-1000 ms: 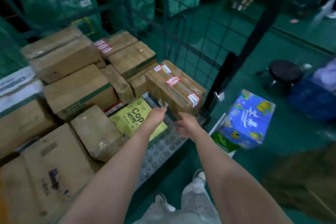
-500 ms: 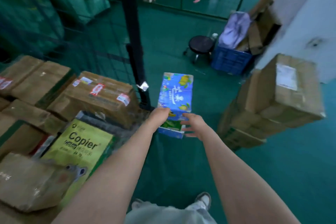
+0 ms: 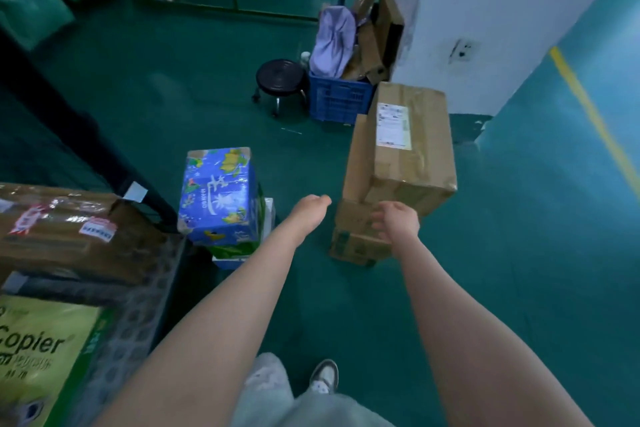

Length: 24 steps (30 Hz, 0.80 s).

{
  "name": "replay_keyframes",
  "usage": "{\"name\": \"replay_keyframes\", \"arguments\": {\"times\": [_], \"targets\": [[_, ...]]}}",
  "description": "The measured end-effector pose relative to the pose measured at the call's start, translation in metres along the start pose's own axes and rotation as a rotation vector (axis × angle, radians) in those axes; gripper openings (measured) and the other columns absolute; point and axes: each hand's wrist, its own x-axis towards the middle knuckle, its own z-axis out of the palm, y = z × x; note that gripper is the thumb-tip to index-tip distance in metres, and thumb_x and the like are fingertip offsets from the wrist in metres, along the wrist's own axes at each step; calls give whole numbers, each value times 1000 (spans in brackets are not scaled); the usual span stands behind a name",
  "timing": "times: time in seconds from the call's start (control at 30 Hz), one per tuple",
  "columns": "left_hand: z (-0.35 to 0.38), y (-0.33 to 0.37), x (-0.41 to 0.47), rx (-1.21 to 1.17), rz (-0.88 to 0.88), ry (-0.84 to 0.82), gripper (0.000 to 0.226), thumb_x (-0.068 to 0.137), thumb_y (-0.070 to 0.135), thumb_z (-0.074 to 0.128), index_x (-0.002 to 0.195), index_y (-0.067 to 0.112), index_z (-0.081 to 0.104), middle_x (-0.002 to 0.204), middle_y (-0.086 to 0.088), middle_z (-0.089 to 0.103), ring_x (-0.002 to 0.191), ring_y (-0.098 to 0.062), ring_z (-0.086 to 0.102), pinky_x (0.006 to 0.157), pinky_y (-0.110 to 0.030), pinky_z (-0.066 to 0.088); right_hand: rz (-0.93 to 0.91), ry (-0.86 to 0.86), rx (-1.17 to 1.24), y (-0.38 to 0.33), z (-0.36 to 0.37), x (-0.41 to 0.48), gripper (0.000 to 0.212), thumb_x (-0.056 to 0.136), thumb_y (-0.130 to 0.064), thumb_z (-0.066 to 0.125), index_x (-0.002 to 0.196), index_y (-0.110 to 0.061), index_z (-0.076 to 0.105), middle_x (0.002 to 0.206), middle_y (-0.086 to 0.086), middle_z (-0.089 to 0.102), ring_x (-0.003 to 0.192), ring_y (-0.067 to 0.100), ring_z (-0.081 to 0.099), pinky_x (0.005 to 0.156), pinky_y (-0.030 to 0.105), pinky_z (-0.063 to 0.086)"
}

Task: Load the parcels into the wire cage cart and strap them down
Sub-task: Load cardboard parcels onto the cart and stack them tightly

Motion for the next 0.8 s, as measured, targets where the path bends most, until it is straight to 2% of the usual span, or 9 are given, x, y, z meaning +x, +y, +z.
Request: {"name": "replay_keyframes", "arguments": {"times": [0.1, 0.17, 0.23, 0.33, 0.4, 0.43, 0.5, 0.6, 0.8], "targets": [[13, 13, 14, 35, 2, -26, 43, 100, 30, 32, 137, 8, 40, 137, -8, 44, 125, -25, 43, 100, -36, 33, -84, 228, 6, -10, -25, 18, 27, 92, -12, 41, 103, -10, 66, 95, 4, 63, 72, 17, 54, 66, 29, 43], [19, 25, 28, 25, 17, -41, 29, 100, 28, 30, 110, 11, 52, 111, -6, 51, 101, -21, 51, 88, -34, 35, -115, 378, -43, -20, -39, 30, 24, 91, -13, 43, 103, -9, 64, 111, 9, 57, 87, 24, 54, 73, 29, 39], [26, 43, 42, 15, 28, -30, 23, 101, 28, 28, 83, 20, 41, 85, 1, 41, 77, -14, 44, 77, -33, 33, -95, 494, -86, -32, -51, 49, 25, 91, -16, 46, 111, -6, 57, 124, 14, 46, 110, 31, 47, 87, 36, 38], [32, 71, 60, 12, 46, -29, 22, 101, 29, 27, 83, 22, 39, 78, 7, 34, 77, -14, 42, 77, -31, 33, -12, 515, -182, -46, -61, 77, 39, 92, -25, 50, 126, -6, 45, 135, 17, 39, 124, 33, 36, 100, 41, 33], [36, 86, 73, 3, 62, -74, 24, 101, 31, 26, 100, 24, 49, 96, 3, 48, 90, -16, 50, 83, -33, 36, 26, 471, -239, -53, -62, 93, 53, 93, -31, 51, 137, -5, 36, 142, 17, 33, 131, 33, 31, 105, 42, 29], [38, 91, 77, -1, 59, -93, 33, 101, 33, 27, 123, 21, 48, 120, -2, 49, 111, -20, 50, 94, -35, 36, 44, 448, -264, -54, -61, 100, 58, 93, -33, 50, 141, -5, 32, 146, 17, 30, 133, 33, 28, 107, 44, 27], [42, 102, 86, 11, 21, -113, 52, 100, 37, 28, 148, 17, 24, 152, -4, 27, 137, -25, 31, 109, -42, 28, 70, 397, -300, -61, -58, 116, 62, 94, -36, 47, 145, -6, 28, 150, 15, 26, 137, 32, 25, 109, 46, 24], [49, 107, 97, 32, -25, -135, 60, 100, 42, 29, 151, 17, 13, 157, -4, 15, 142, -26, 22, 114, -47, 23, 97, 332, -367, -67, -58, 129, 62, 95, -41, 42, 145, -7, 29, 151, 14, 27, 137, 32, 25, 109, 48, 22], [64, 111, 105, -30, -143, -146, 66, 97, 51, 29, 152, 20, 6, 158, -5, 10, 143, -30, 18, 112, -54, 24, 83, 241, -466, -70, -71, 151, 59, 96, -45, 34, 144, -10, 33, 148, 15, 32, 135, 35, 28, 108, 49, 22]]}}
